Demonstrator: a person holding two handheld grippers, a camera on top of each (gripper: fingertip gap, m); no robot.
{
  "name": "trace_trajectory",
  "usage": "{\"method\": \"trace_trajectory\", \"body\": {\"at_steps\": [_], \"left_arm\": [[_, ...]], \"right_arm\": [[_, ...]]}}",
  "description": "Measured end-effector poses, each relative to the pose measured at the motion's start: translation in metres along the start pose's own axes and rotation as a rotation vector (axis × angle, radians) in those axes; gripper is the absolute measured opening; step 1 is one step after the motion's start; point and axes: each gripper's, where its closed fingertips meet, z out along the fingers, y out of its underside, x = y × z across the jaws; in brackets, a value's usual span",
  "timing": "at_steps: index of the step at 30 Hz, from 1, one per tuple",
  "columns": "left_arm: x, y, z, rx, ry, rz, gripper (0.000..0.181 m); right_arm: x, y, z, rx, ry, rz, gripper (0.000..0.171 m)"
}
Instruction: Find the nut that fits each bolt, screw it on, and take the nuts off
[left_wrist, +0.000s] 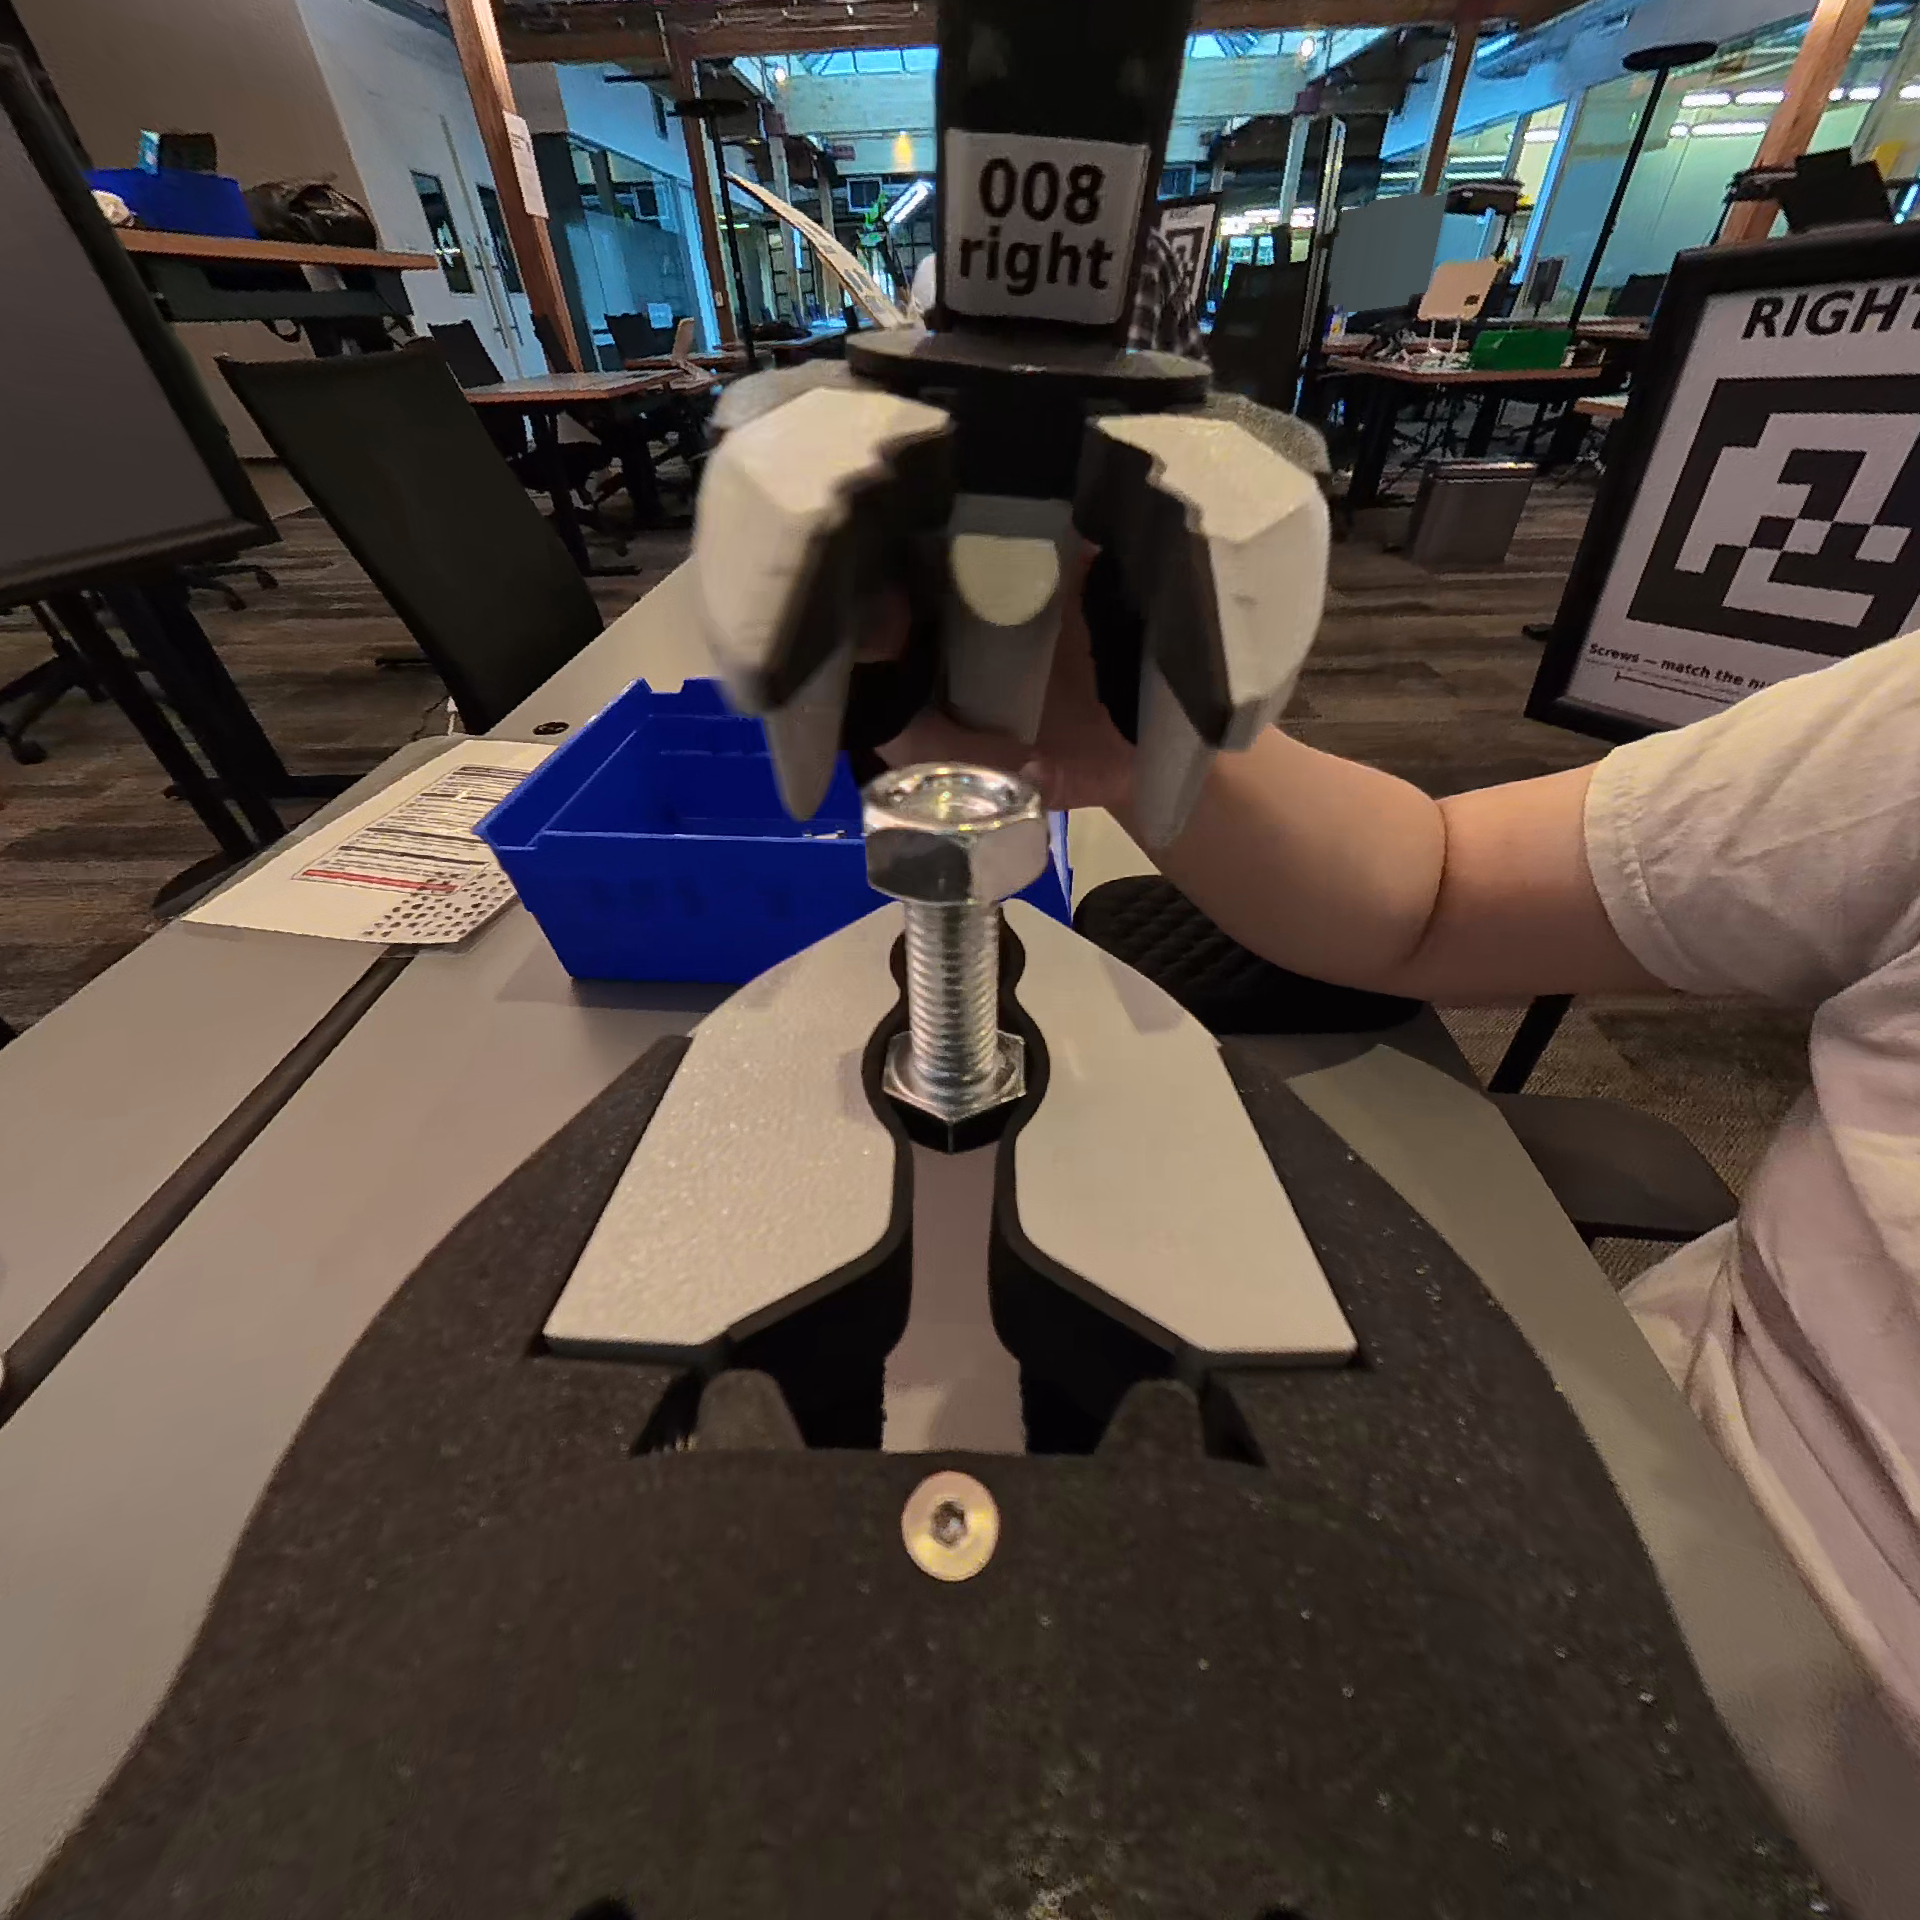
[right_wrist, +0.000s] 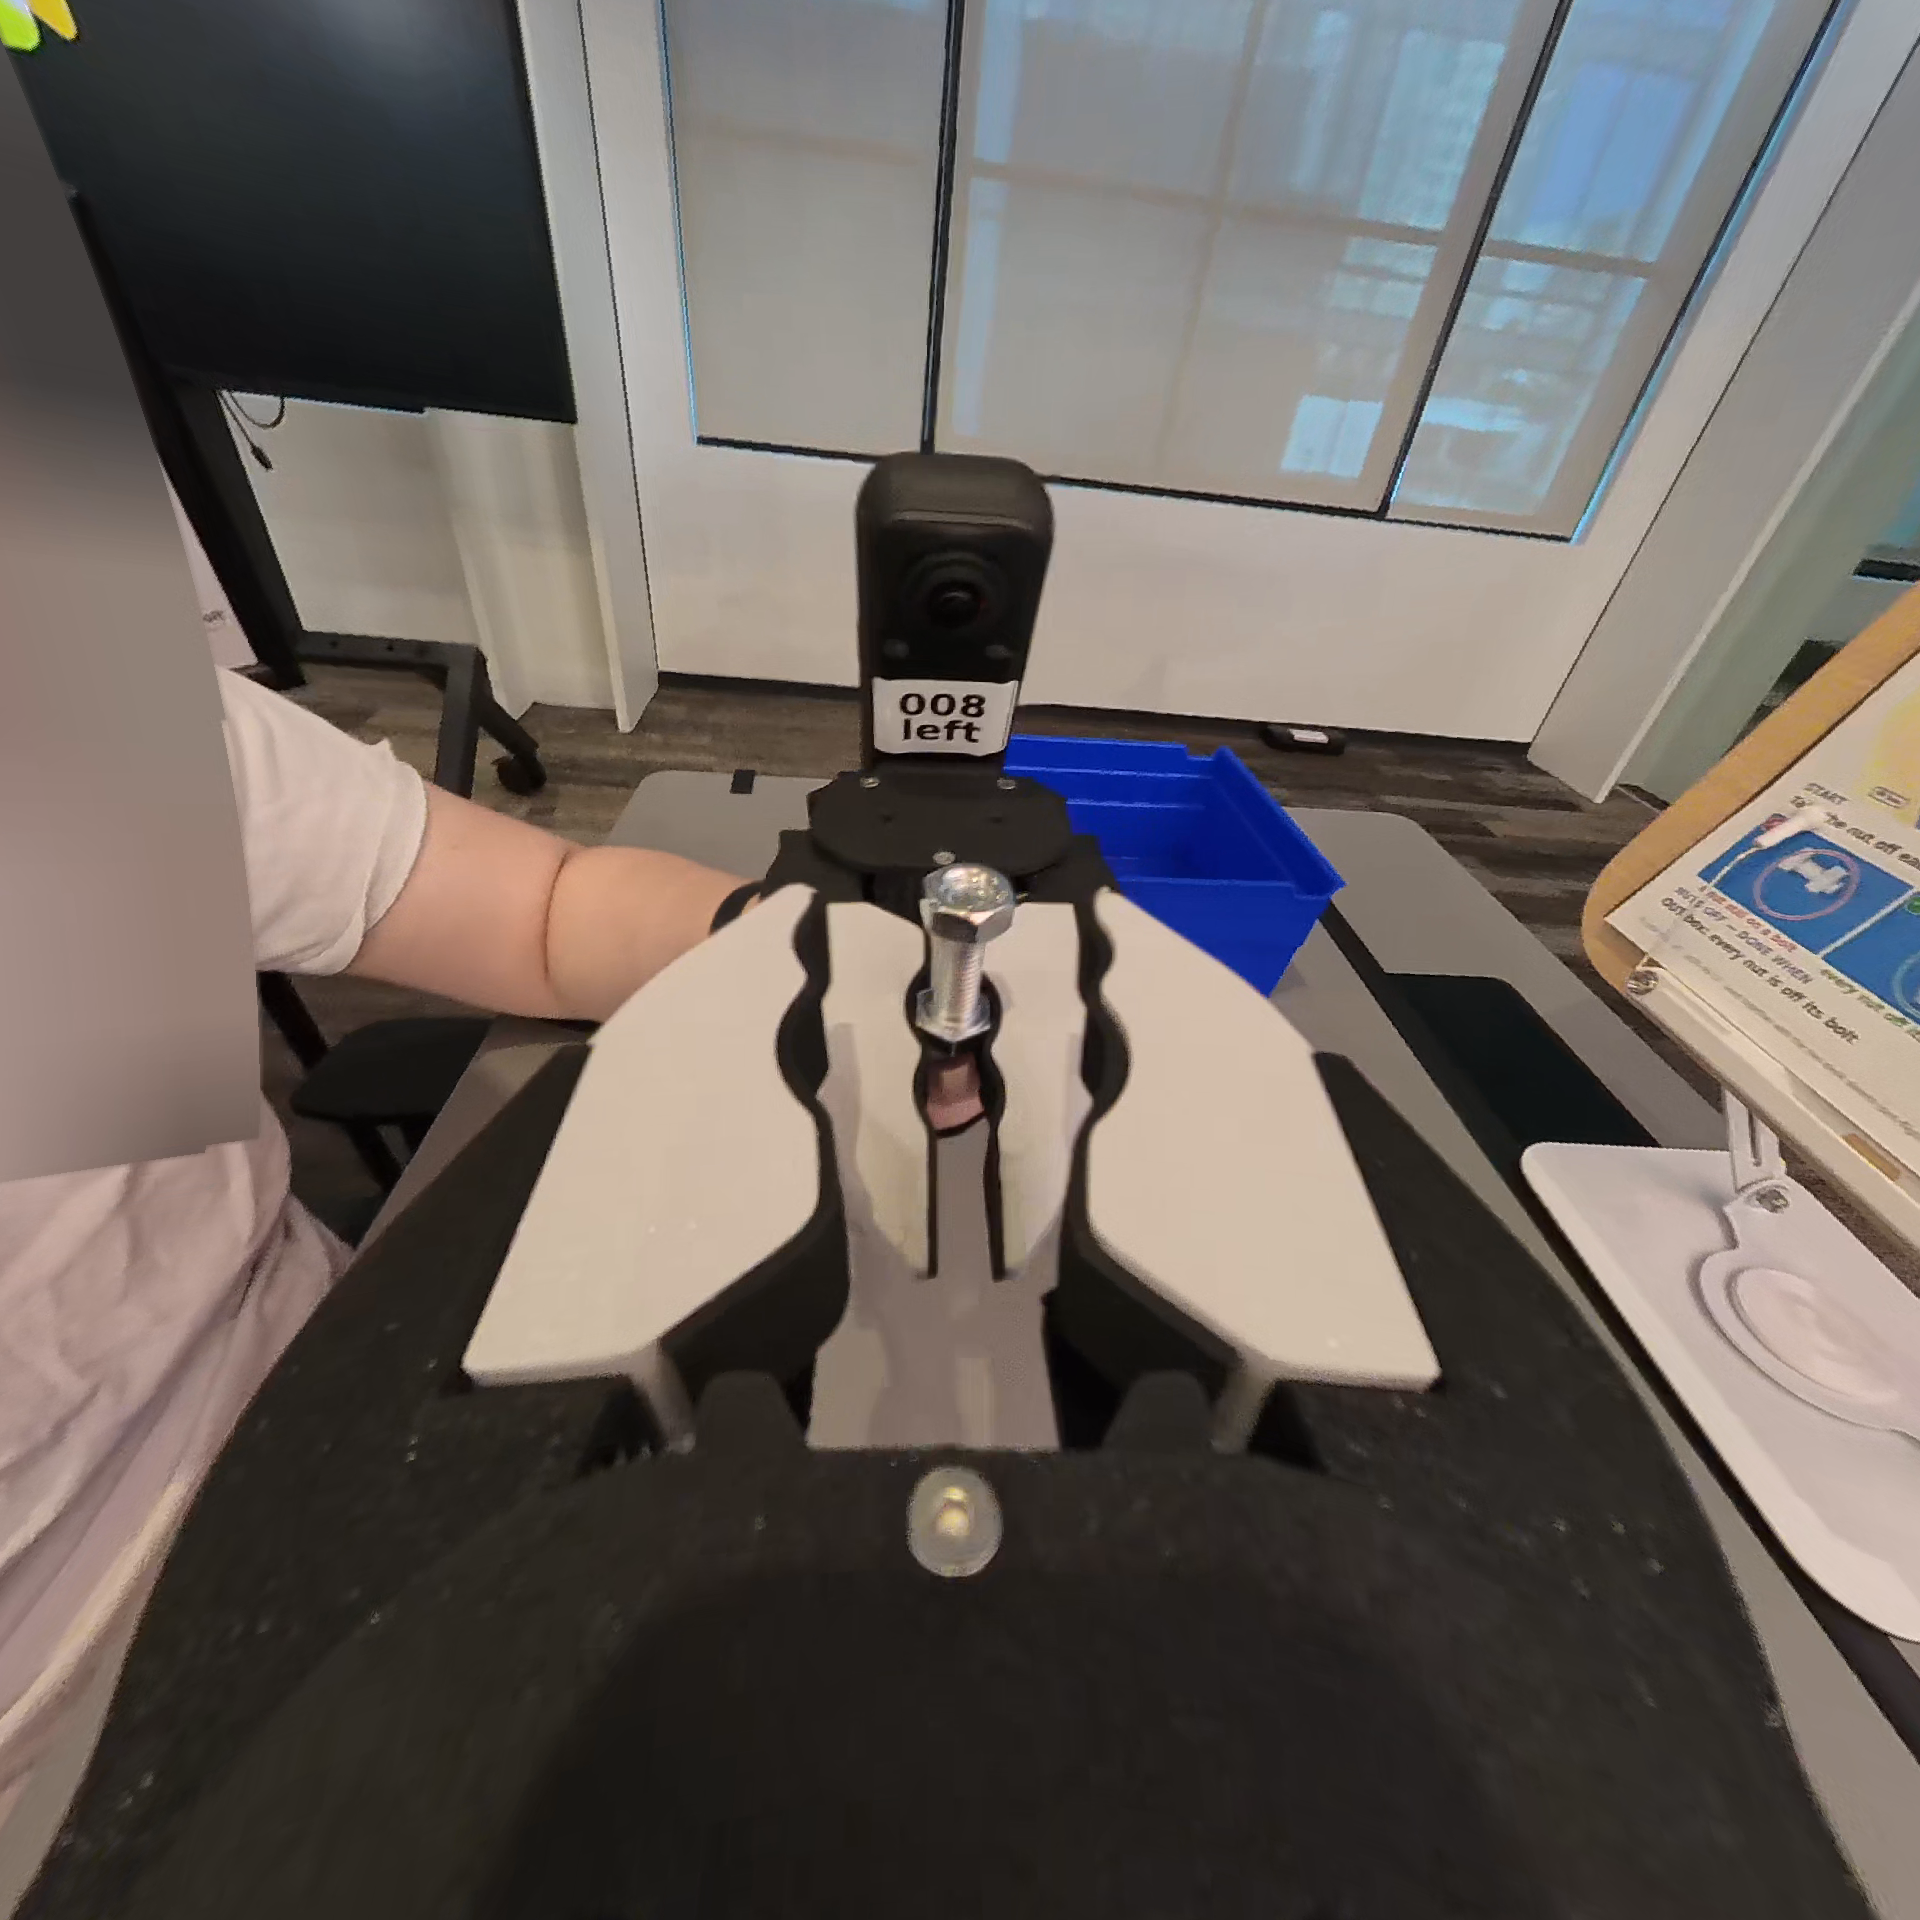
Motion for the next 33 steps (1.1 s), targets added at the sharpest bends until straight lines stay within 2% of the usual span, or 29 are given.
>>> {"method": "trace_trajectory", "body": {"at_steps": [1, 6, 7, 8, 9, 12, 14, 17, 19, 20, 21, 22, 27, 30, 32, 33], "left_arm": [[0.001, 0.001, 0.001, -0.006, 0.0, 0.006, 0.01], [-0.007, -0.001, -0.002, -0.001, -0.04, -0.009, 0.01], [-0.009, -0.002, -0.004, 0.004, -0.051, -0.013, 0.01], [-0.012, -0.002, -0.006, 0.007, -0.063, -0.017, 0.01], [-0.013, -0.003, -0.007, 0.011, -0.062, -0.023, 0.01], [-0.008, -0.002, -0.004, 0.008, -0.034, -0.02, 0.01], [-0.002, 0.001, 0.0, -0.01, -0.022, -0.002, 0.01], [-0.004, 0.003, 0.002, -0.023, -0.037, 0.002, 0.01], [-0.012, 0.001, -0.003, -0.015, -0.065, -0.012, 0.01], [-0.015, -0.001, -0.007, -0.004, -0.078, -0.021, 0.01], [-0.019, -0.003, -0.01, 0.007, -0.09, -0.034, 0.01], [-0.02, -0.005, -0.012, 0.018, -0.086, -0.045, 0.01], [-0.005, -0.003, -0.003, 0.015, -0.01, -0.041, 0.01], [-0.005, 0.001, -0.001, -0.006, -0.02, -0.033, 0.01], [-0.012, 0.0, -0.004, -0.003, -0.05, -0.04, 0.01], [-0.015, -0.001, -0.007, 0.004, -0.065, -0.045, 0.01]], "right_arm": [[0.0, 0.002, 0.004, -0.001, 0.0, 0.003, 0.051], [-0.015, 0.011, 0.011, -0.065, -0.054, -0.068, 0.056], [-0.015, 0.012, 0.008, -0.081, -0.051, -0.085, 0.051], [-0.017, 0.014, 0.005, -0.101, -0.072, -0.089, 0.035], [-0.016, 0.012, 0.002, -0.098, -0.069, -0.081, 0.031], [-0.003, 0.005, 0.003, -0.033, 0.014, -0.058, 0.046], [-0.004, 0.005, 0.01, -0.011, 0.009, -0.038, 0.057], [-0.016, 0.012, 0.017, -0.051, -0.053, -0.046, 0.06], [-0.014, 0.014, 0.014, -0.091, -0.023, -0.092, 0.064], [-0.014, 0.014, 0.009, -0.104, -0.024, -0.109, 0.055], [-0.02, 0.012, 0.005, -0.101, -0.067, -0.107, 0.035], [-0.021, 0.006, 0.002, -0.071, -0.08, -0.087, 0.035], [-0.004, 0.005, 0.009, -0.015, 0.017, -0.038, 0.06], [-0.015, 0.01, 0.017, -0.034, -0.044, -0.037, 0.062], [-0.015, 0.012, 0.016, -0.068, -0.027, -0.059, 0.07], [-0.014, 0.012, 0.012, -0.085, -0.02, -0.079, 0.063]]}}
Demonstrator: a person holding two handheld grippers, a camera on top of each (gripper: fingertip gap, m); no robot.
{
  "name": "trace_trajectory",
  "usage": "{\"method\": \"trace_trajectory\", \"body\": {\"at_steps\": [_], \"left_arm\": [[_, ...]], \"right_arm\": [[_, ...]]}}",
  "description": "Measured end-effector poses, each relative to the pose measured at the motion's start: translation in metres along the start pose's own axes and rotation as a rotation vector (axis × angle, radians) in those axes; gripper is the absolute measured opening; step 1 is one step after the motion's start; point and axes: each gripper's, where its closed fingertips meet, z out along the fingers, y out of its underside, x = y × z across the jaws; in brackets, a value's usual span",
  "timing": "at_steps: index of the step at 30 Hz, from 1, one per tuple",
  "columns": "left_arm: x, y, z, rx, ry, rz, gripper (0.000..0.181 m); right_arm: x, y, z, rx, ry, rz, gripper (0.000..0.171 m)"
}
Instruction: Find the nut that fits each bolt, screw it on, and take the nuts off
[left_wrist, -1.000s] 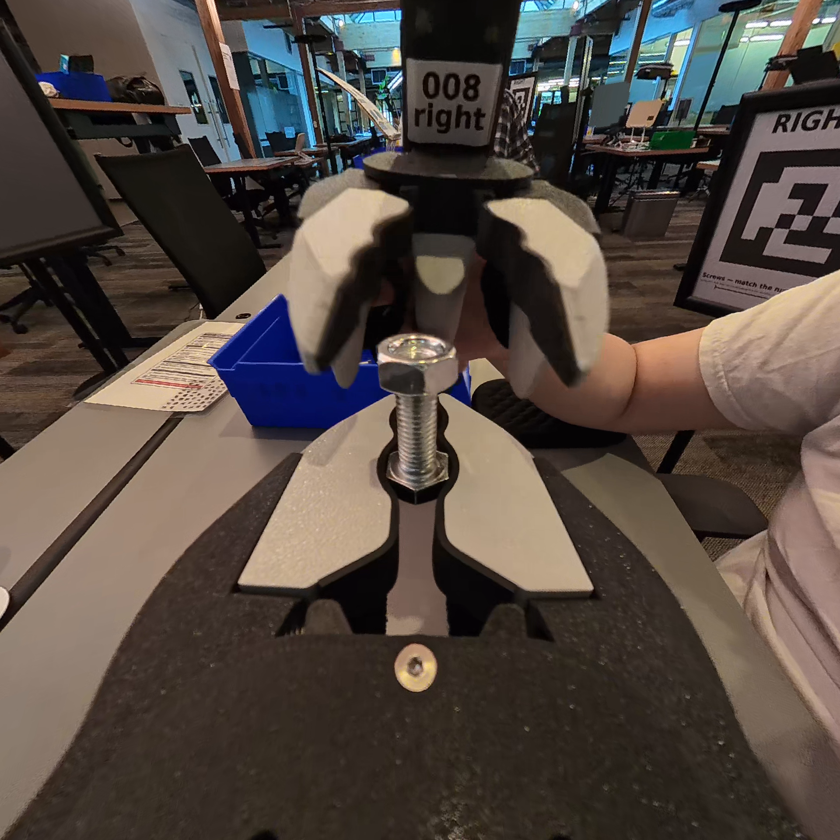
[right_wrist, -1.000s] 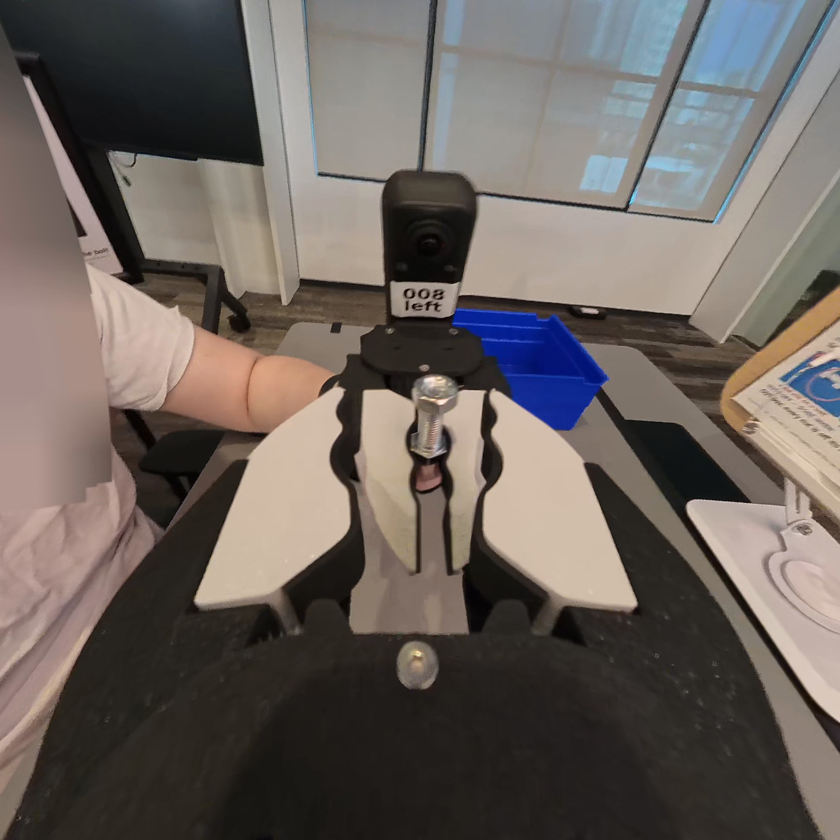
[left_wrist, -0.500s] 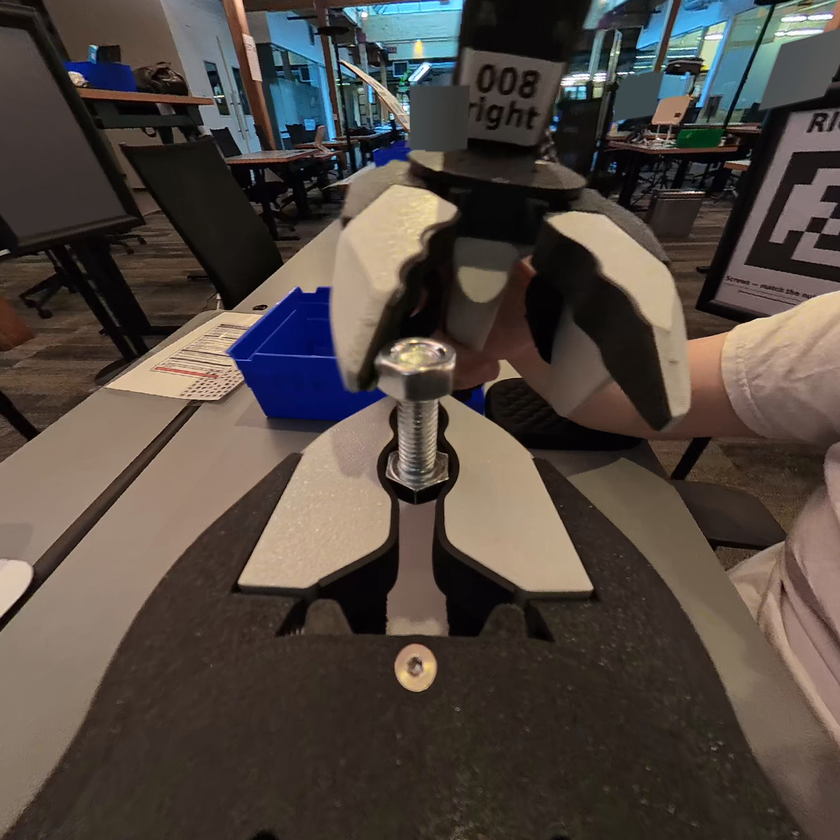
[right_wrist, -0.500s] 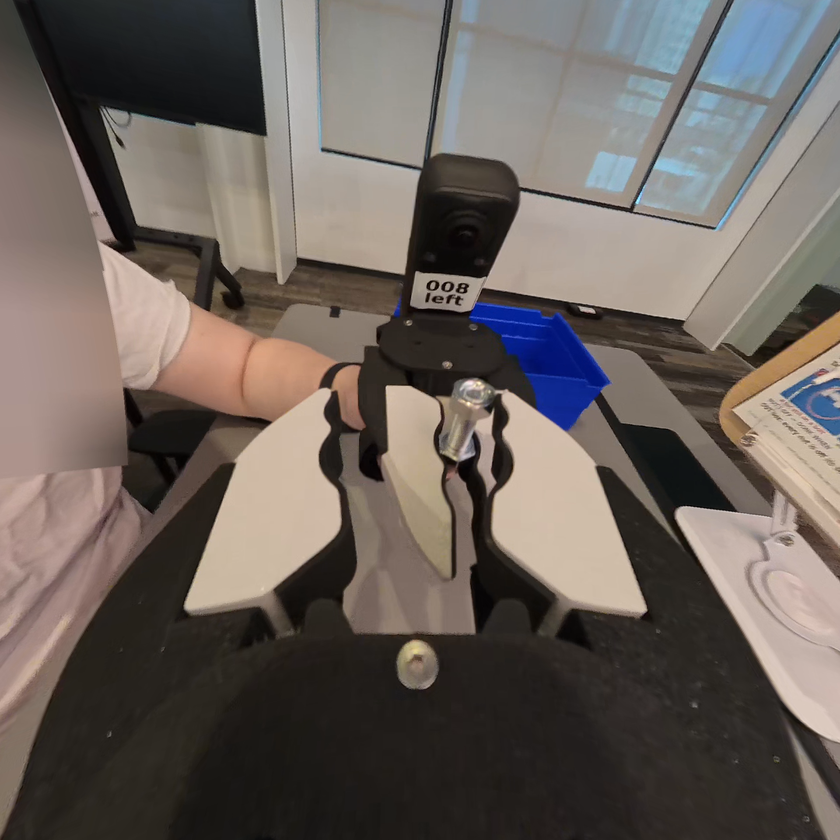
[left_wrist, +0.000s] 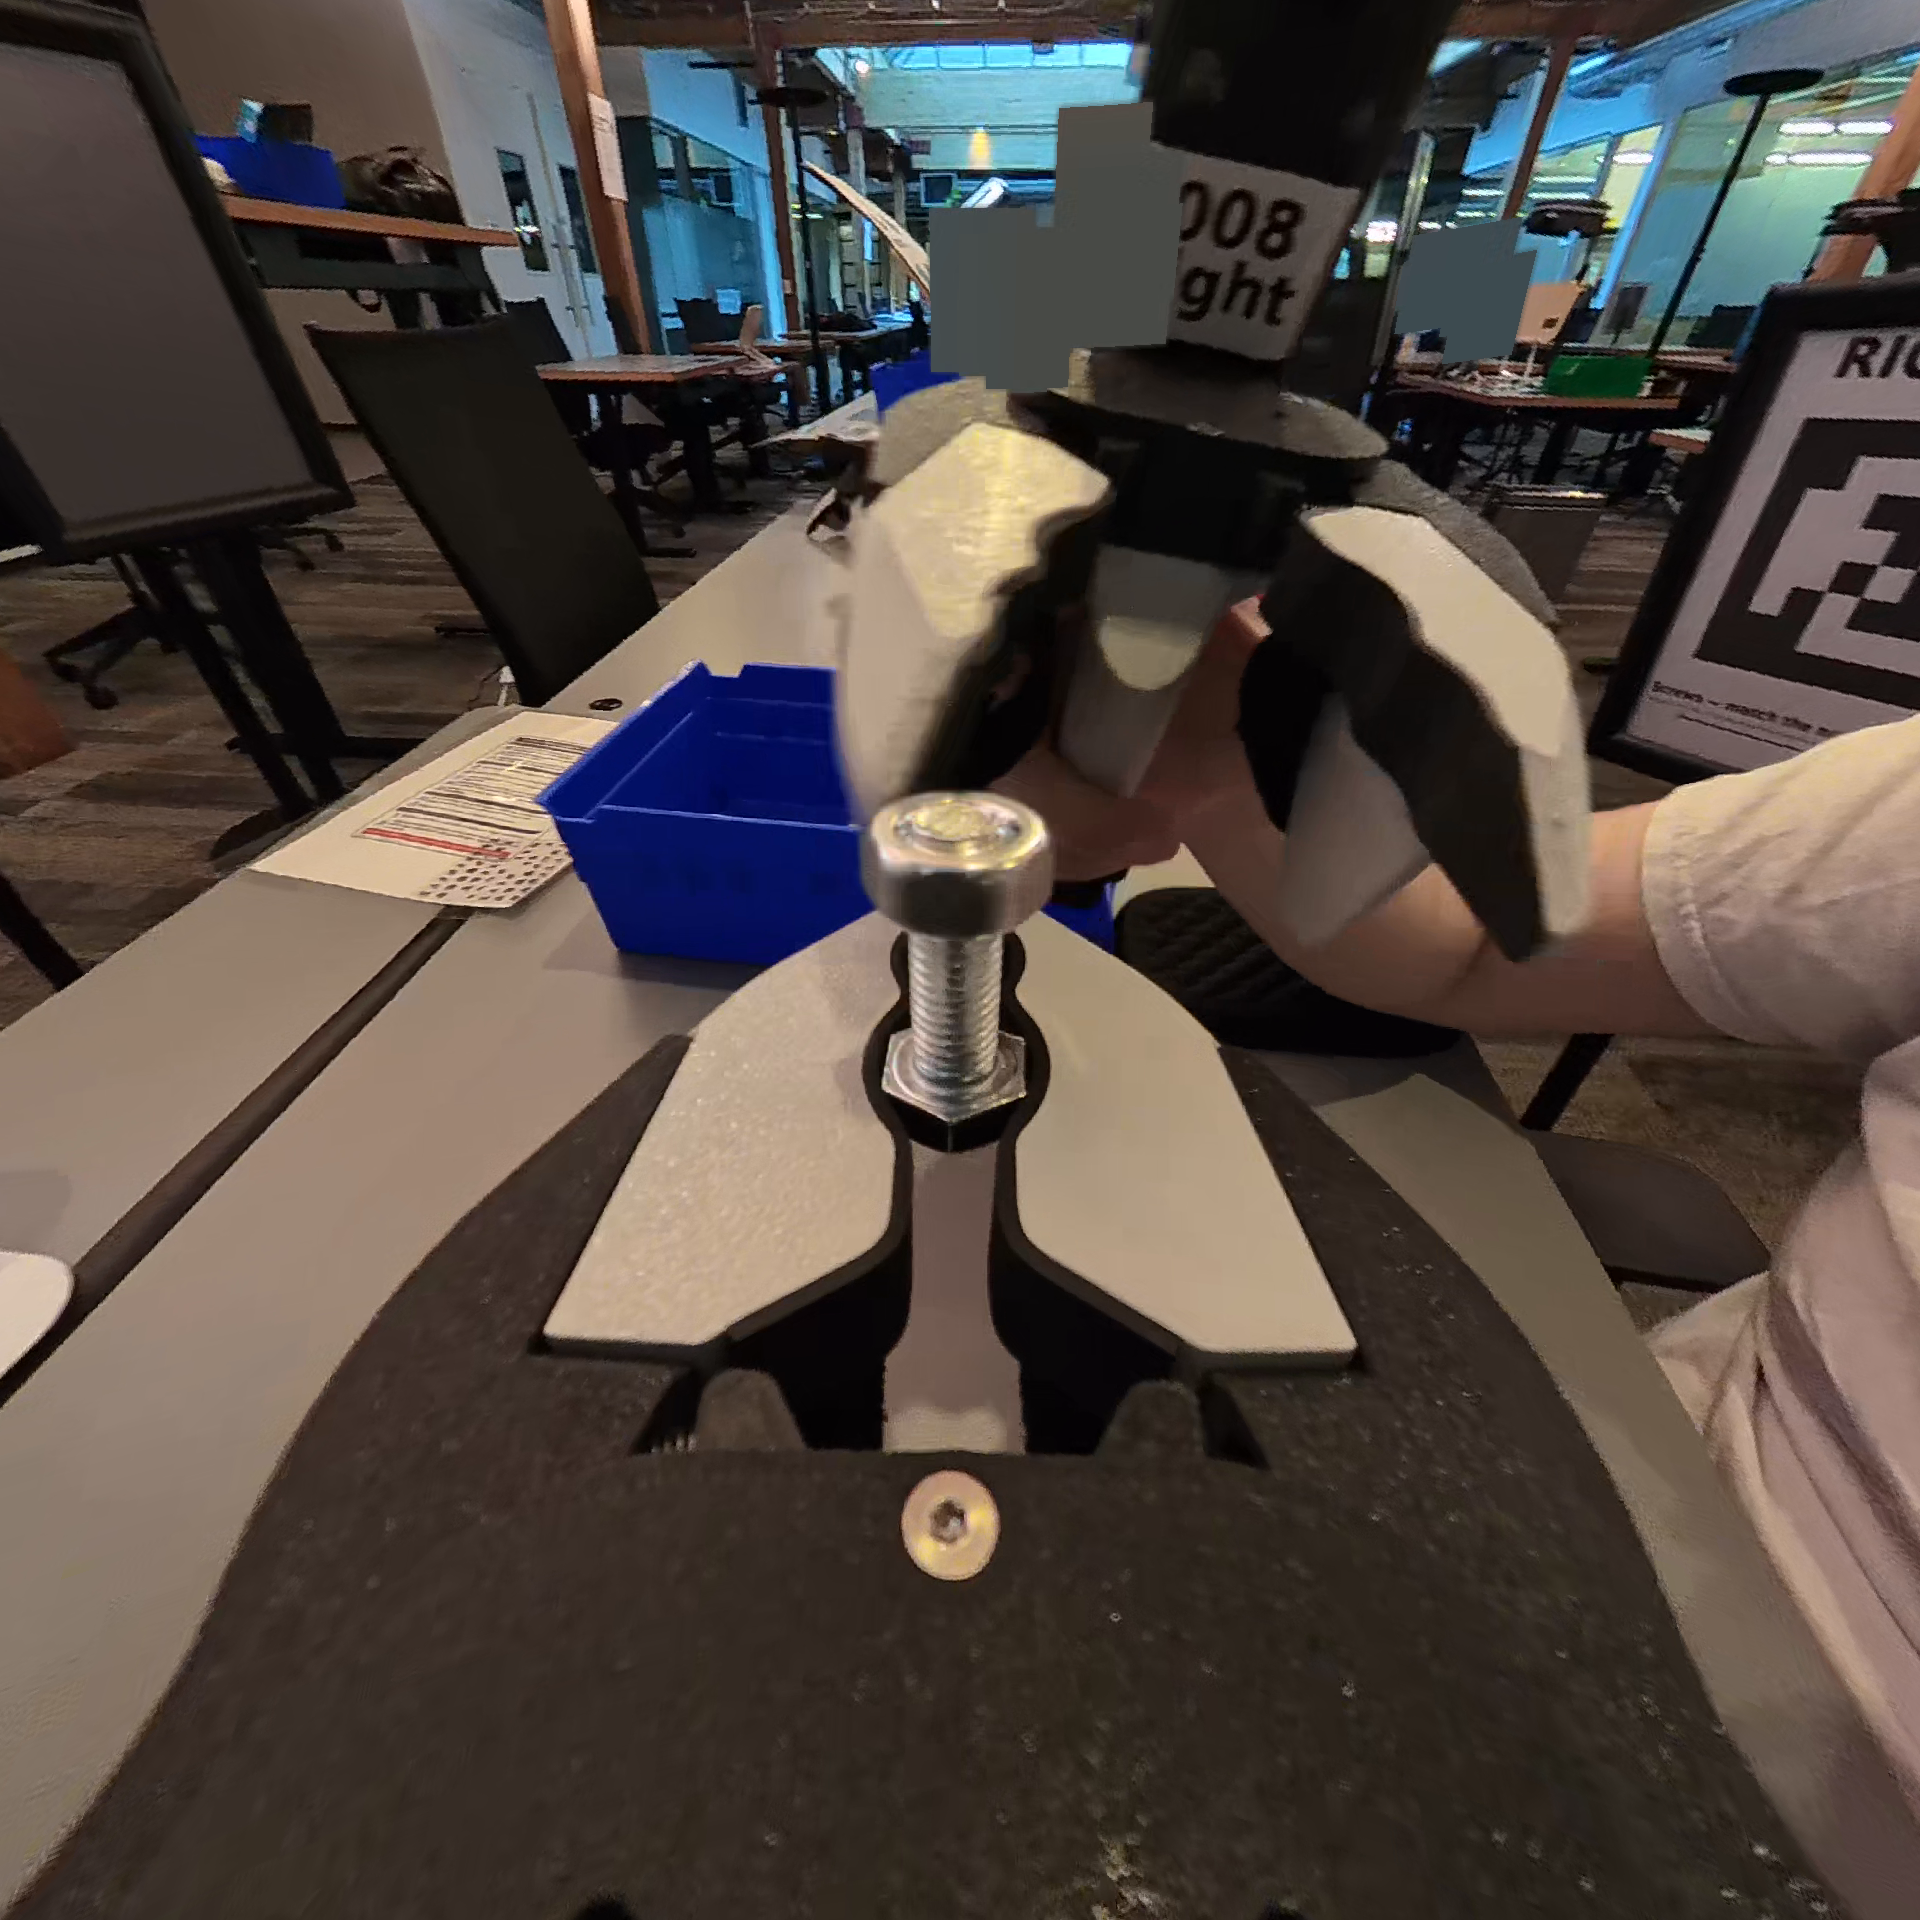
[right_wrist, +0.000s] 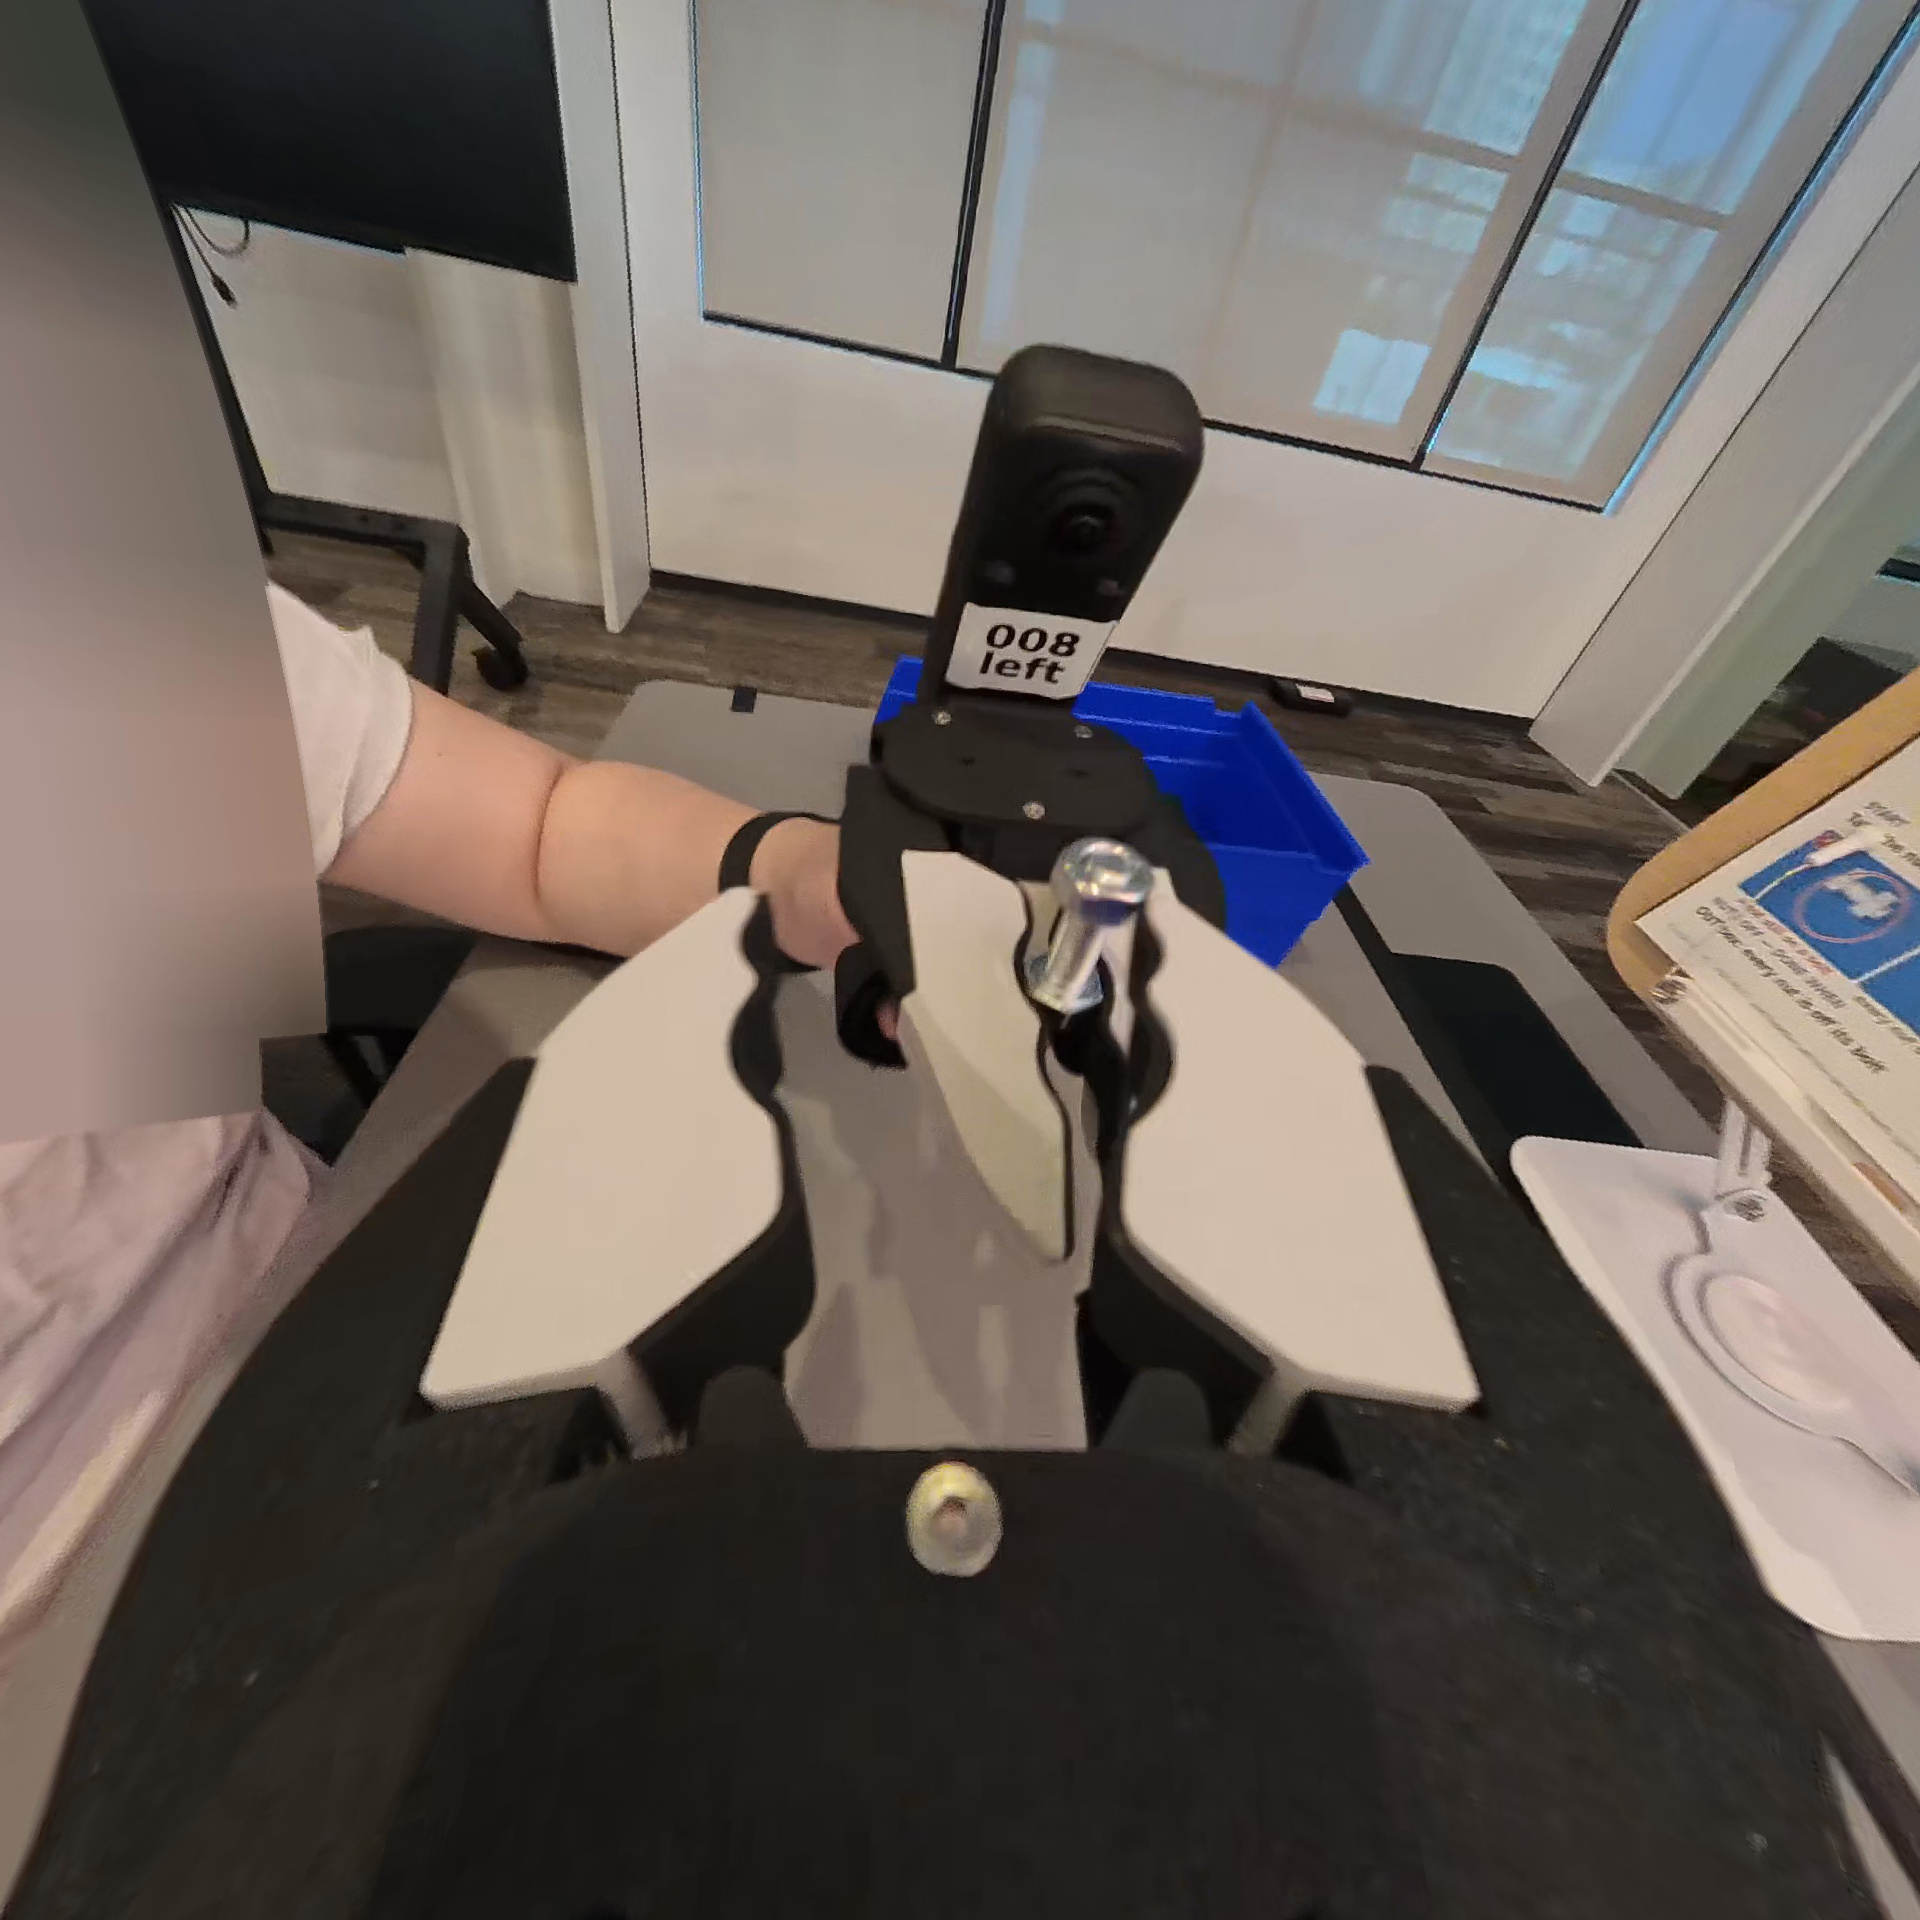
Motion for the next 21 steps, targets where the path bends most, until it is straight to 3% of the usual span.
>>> {"method": "trace_trajectory", "body": {"at_steps": [1, 2, 7, 12, 13, 15, 21], "left_arm": [[-0.004, -0.002, -0.002, 0.012, -0.013, -0.012, 0.01], [-0.006, -0.003, -0.004, 0.021, -0.013, -0.028, 0.01], [0.006, -0.004, -0.001, 0.025, 0.047, -0.013, 0.01], [0.006, -0.002, 0.0, 0.01, 0.032, 0.003, 0.01], [0.002, -0.003, -0.002, 0.014, 0.015, -0.001, 0.01], [-0.006, -0.007, -0.008, 0.035, -0.008, -0.031, 0.01], [0.006, -0.004, -0.002, 0.016, 0.045, -0.008, 0.01]], "right_arm": [[-0.005, -0.001, -0.005, -0.005, -0.038, -0.015, 0.04], [-0.008, -0.005, -0.009, 0.015, -0.064, -0.006, 0.033], [0.01, -0.007, -0.005, 0.064, 0.029, 0.061, 0.057], [0.0, -0.002, 0.007, 0.043, -0.013, 0.066, 0.067], [0.001, -0.002, 0.004, 0.024, 0.002, 0.054, 0.064], [-0.008, -0.009, -0.004, 0.04, -0.057, 0.031, 0.03], [0.009, -0.012, -0.003, 0.085, 0.058, 0.061, 0.049]]}}
